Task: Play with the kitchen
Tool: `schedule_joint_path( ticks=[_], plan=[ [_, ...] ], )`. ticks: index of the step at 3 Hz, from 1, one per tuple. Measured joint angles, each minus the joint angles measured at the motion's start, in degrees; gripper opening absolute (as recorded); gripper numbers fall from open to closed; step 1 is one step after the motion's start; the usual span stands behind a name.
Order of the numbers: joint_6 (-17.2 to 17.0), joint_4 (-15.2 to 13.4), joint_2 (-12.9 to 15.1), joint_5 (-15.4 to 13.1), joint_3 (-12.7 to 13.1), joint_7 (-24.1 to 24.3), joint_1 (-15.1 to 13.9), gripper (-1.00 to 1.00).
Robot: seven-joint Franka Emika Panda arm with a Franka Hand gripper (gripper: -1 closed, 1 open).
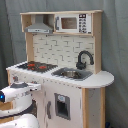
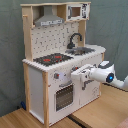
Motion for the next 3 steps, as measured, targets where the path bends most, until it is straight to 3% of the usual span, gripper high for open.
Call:
schedule_joint_path(
  ticks=[1, 2, 3],
  plan=[
    [0.0, 0.1, 0.0, 0.2, 0.0, 0.0, 0.0, 1.0],
    [-0.5, 1.6, 0.2, 5.3, -0.1, 0.0, 0.2, 1.0],
    [-4.6, 1.5, 1.2, 7.2, 0.0, 3.3, 0.9, 1.0]
  ],
)
